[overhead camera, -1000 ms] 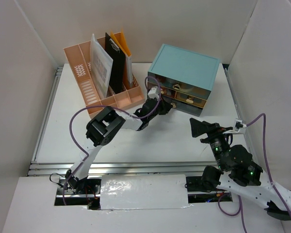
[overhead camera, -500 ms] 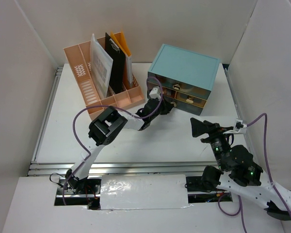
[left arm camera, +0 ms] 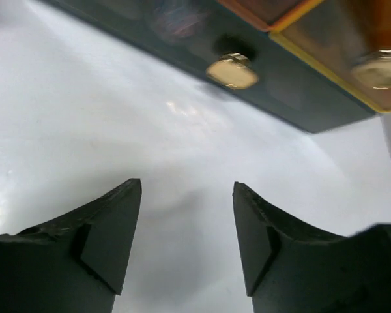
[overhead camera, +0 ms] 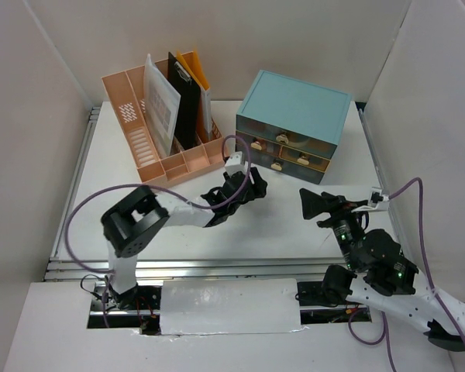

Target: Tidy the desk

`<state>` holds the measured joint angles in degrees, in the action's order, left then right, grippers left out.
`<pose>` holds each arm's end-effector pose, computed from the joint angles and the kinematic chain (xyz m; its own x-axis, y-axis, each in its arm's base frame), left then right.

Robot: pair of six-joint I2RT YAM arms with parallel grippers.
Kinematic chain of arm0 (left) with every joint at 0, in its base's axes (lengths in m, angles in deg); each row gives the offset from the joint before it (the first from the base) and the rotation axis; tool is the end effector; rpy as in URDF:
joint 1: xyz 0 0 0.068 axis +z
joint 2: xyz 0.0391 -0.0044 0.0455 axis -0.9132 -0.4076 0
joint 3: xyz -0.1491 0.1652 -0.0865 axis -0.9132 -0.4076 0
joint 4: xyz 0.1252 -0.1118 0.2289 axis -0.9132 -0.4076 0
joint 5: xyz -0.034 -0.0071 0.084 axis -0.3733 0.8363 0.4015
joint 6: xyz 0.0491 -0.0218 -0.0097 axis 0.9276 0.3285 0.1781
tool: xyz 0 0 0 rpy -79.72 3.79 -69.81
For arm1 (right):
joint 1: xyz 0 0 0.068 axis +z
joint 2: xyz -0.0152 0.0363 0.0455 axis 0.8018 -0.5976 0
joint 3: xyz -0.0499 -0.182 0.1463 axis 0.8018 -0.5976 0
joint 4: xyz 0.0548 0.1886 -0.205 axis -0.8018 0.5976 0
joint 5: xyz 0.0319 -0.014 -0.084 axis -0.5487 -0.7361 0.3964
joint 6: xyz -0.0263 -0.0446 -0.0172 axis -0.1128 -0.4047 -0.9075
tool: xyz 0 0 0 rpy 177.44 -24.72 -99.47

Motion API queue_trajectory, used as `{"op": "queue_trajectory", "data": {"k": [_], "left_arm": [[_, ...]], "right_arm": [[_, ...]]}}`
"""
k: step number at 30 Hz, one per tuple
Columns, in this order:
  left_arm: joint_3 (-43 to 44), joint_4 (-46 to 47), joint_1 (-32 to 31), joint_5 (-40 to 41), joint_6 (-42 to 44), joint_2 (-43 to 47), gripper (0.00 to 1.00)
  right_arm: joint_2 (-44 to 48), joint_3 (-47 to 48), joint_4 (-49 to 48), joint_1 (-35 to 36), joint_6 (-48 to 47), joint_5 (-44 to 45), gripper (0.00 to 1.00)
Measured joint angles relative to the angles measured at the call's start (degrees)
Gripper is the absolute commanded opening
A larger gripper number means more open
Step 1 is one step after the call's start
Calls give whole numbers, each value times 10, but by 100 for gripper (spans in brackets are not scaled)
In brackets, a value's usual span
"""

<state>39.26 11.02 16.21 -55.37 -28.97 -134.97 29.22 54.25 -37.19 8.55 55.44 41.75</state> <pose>0.2844 -0.3134 0.1153 -0.4786 -0.5097 -0.7149 0.1441 0.7576 -0.6366 0.0798 0.0892 0.3273 -0.0505 0.5924 -0.8041 -0.2031 0.7822 0.5890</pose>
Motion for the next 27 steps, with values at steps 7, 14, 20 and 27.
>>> {"op": "queue_trajectory", "data": {"k": [7, 14, 20, 27], "left_arm": [[0, -222, -32, 92, 35, 172, 83], [48, -559, -19, 213, 48, 381, 95], [56, -784, -17, 284, 7, 604, 99], [147, -1001, -11, 369, -22, 746, 100]], "right_arm": [[-65, 99, 79, 0, 9, -8, 100], [-195, 333, 254, 0, 18, -16, 100], [-262, 491, 426, 0, 26, -16, 100], [-227, 569, 526, 0, 24, -17, 100]]}}
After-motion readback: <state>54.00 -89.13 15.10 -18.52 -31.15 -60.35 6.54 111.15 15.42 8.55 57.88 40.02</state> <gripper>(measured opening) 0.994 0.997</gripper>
